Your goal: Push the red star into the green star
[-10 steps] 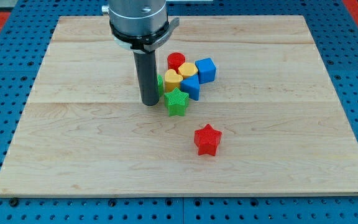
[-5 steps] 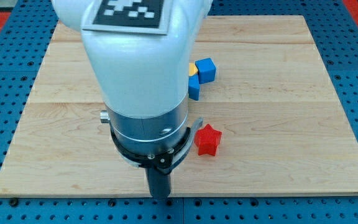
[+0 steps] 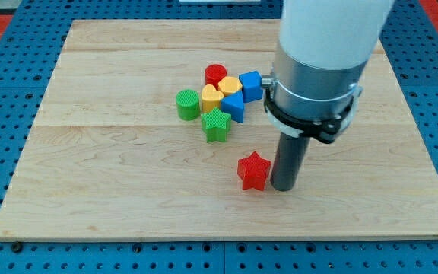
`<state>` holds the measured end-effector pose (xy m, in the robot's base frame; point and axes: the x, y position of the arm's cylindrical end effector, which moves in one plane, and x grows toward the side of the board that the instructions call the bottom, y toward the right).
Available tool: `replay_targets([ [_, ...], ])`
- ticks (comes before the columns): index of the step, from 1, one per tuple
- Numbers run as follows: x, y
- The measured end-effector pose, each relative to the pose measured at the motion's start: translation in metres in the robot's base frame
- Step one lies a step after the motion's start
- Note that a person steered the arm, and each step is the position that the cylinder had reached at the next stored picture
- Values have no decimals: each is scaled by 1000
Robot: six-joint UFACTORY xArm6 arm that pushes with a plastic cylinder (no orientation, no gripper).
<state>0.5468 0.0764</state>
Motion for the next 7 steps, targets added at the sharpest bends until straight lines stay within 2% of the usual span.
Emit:
replay_targets([
  [1,43,17],
  [2,41,-15],
  [4,-35,-17],
  [5,-7,6],
  [6,2,-14],
  [7,-40,-43],
])
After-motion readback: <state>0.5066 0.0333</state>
